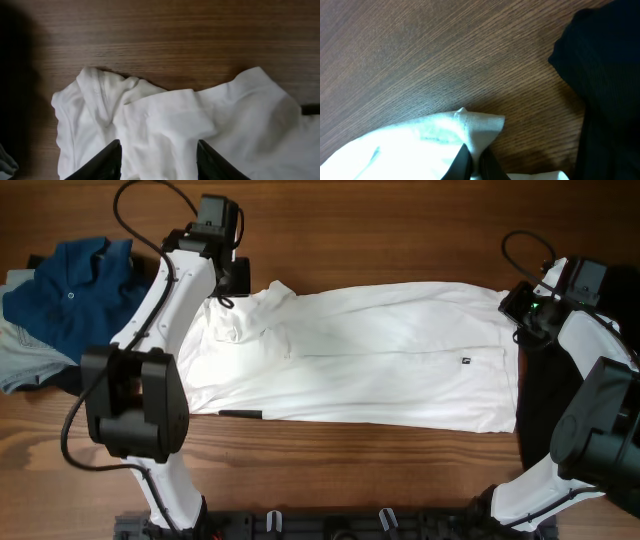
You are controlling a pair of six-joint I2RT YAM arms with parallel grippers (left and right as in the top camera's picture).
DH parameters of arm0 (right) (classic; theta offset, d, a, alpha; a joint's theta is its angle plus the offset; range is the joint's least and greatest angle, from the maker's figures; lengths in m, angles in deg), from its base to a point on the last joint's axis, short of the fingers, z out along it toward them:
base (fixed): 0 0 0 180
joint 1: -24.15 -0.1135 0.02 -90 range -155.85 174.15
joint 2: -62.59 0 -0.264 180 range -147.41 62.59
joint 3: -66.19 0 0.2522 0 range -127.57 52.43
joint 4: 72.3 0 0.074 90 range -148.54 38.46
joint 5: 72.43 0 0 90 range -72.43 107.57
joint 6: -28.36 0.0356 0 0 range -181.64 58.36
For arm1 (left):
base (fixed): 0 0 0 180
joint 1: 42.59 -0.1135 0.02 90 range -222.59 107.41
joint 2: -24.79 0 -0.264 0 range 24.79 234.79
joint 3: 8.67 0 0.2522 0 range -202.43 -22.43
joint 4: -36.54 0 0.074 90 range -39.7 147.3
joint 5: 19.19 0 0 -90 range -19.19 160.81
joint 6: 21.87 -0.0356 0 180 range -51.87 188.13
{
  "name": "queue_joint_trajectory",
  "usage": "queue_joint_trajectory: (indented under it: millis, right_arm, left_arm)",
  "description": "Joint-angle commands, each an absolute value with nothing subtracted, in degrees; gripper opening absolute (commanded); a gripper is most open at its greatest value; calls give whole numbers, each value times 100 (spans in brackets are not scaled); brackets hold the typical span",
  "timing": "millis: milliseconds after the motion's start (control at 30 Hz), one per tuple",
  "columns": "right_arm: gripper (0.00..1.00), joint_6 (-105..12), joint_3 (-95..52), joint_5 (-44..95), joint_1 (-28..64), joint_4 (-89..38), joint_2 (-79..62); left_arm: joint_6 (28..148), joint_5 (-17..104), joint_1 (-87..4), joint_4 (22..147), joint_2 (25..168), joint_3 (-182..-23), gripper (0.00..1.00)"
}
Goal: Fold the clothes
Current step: 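Pull the shirt's top edge outward with both grippers to straighten it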
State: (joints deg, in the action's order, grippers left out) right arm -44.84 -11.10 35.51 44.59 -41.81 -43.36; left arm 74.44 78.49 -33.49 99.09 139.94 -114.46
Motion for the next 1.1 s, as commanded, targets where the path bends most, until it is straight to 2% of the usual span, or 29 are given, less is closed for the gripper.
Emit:
queue_joint_trajectory:
  millis: [0,133,267,433,633,767,833,933,1067]
  right_arm:
    - [4,-4506,-1088,3601,4468,-4200,-4197]
    - [4,-4504,-1088,3601,4468,-4198,-4197]
    - [4,-4499,-1088,3601,4468,-4196,-4197]
    - [4,-4502,-1088,3601,4468,-4179,-4197]
    - [4,-4499,-1088,3601,4468,-4179,-4197]
    - [4,-4504,-1088,3599,4468,-4181,-4197]
    - [5,-4504,-1088,3599,4468,-4183,-4197]
    - [5,-4502,-1088,3599,4468,-4198,-4197]
    - [5,-4508,-1088,3597,4468,-4207,-4197]
  left_arm:
    - [7437,7985,-3672,9630,14514,-11302,37]
    - [7437,7692,-3937,9573,14753,-11302,33]
    - [7435,7123,-4160,9549,14792,-11302,33]
    - [7155,5812,-4249,9593,14790,-11302,32]
    - [7068,5819,-4249,9566,14792,-11302,34]
    - [7026,5821,-4249,9590,14790,-11302,33]
    - [7026,5712,-4249,9599,14790,-11302,25]
    - [7026,5386,-4245,9680,14790,-11302,6]
    - [7017,5403,-4256,9704,14790,-11302,4]
